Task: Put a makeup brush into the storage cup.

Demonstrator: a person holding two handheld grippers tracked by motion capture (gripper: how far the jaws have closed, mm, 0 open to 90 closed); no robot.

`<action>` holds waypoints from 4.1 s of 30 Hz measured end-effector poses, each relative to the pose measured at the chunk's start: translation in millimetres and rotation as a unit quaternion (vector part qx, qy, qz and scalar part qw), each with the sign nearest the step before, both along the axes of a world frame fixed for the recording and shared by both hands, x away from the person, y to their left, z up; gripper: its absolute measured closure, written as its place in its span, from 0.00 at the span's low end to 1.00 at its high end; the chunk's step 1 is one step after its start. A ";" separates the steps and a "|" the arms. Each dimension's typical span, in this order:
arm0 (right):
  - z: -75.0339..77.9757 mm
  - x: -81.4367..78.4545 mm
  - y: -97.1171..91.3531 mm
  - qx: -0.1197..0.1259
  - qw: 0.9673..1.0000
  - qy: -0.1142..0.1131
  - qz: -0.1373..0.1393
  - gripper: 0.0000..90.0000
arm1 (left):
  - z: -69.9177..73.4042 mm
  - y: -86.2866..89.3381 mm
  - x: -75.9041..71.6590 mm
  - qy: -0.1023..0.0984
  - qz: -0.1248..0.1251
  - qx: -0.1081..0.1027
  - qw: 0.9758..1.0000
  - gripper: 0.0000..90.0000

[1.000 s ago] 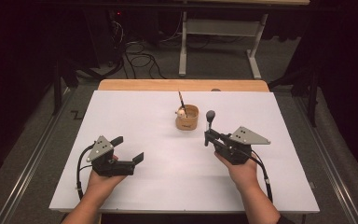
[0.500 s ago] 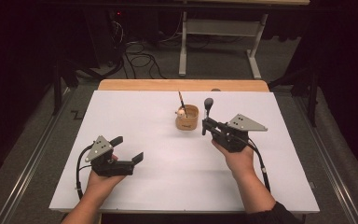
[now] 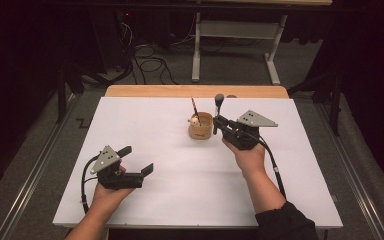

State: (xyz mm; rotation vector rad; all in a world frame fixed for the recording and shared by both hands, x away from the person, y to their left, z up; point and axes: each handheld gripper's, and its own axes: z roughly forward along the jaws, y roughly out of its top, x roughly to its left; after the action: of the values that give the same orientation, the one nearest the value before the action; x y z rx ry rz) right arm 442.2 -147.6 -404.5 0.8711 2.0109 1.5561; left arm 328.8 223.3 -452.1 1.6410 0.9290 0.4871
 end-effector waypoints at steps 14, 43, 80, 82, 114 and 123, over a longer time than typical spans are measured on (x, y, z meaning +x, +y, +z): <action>3.0 18.0 15.7 0.005 1.000 0.000 0.000 0.89 | 0.3 -0.1 -0.3 0.000 -0.001 -0.002 1.000 0.00; -7.6 48.7 24.8 -0.016 1.000 0.017 -0.014 0.89 | 0.6 0.1 -0.4 -0.002 -0.004 -0.002 1.000 0.00; -34.3 58.4 33.7 -0.028 0.998 0.060 -0.020 0.89 | 1.5 1.7 -0.7 -0.004 -0.004 -0.002 1.000 0.00; -35.4 58.4 33.8 -0.028 0.997 0.064 -0.020 0.89 | 1.5 1.8 -0.7 -0.004 -0.004 -0.002 1.000 0.00; -30.5 47.2 25.4 -0.035 0.997 0.065 -0.020 0.67 | 1.4 1.1 -0.6 -0.003 -0.002 0.000 1.000 0.00; -31.6 37.2 16.1 -0.038 0.997 0.064 -0.021 0.64 | 1.1 0.9 -0.3 -0.002 -0.002 0.003 1.000 0.00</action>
State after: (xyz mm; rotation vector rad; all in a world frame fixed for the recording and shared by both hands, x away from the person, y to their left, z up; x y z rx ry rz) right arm 479.4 -131.6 -436.1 0.9999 2.1114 1.4247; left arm 328.5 224.2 -451.1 1.6461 0.9219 0.4906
